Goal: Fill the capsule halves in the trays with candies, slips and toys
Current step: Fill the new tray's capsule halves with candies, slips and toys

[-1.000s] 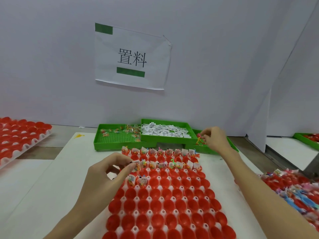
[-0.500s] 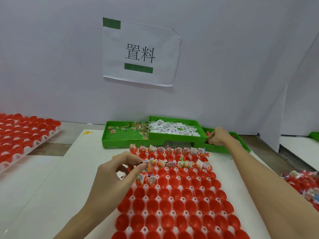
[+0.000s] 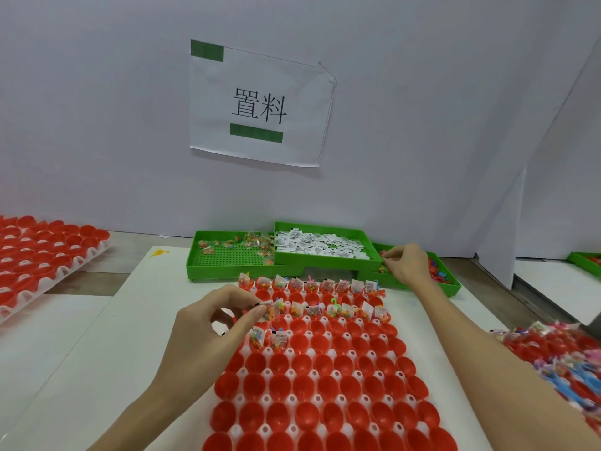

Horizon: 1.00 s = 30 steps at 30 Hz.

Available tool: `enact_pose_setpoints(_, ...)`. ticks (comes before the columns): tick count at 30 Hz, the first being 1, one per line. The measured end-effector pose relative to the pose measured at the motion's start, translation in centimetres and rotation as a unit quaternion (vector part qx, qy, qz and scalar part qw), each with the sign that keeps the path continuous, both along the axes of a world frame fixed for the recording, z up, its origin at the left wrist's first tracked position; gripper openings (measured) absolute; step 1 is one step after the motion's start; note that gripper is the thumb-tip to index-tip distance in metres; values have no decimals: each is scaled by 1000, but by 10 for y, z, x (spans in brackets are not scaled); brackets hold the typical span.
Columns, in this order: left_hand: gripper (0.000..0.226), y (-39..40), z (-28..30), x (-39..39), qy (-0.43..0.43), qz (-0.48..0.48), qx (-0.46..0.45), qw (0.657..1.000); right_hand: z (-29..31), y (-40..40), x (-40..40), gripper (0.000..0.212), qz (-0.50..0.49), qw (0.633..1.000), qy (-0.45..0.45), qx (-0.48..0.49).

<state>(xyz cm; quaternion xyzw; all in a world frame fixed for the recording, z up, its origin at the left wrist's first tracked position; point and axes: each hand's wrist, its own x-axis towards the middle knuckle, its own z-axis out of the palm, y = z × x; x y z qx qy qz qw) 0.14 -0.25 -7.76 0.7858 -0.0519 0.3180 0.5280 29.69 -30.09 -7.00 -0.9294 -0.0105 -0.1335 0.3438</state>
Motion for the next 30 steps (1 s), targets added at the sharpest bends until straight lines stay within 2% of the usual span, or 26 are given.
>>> enact_pose_setpoints(6, 6, 1, 0, 0, 2, 1, 2, 1000, 0, -2, -10, 13, -33, 992, -70, 96)
enact_pose_setpoints(14, 13, 0, -5, 1, 9, -1, 1, 1000, -2, -4, -15, 11, -84, 986, -93, 111)
enact_pose_setpoints(20, 14, 2, -4, 2, 14, -1, -5, 1000, -1, 5, -20, 16, -97, 951, -65, 288)
enact_pose_setpoints(24, 12, 1, -4, 1, 21, -6, -9, 1000, 22, 24, -55, 14, -24, 937, -77, 341)
enact_pose_setpoints(28, 10, -3, -3, -1, 30, -30, -9, 999, 44, 55, -129, 6, 120, 946, -80, 291)
enact_pose_setpoints(30, 9, -6, -2, -2, 32, -48, 3, 998, 42, 73, -168, 5, 196, 948, -83, 236)
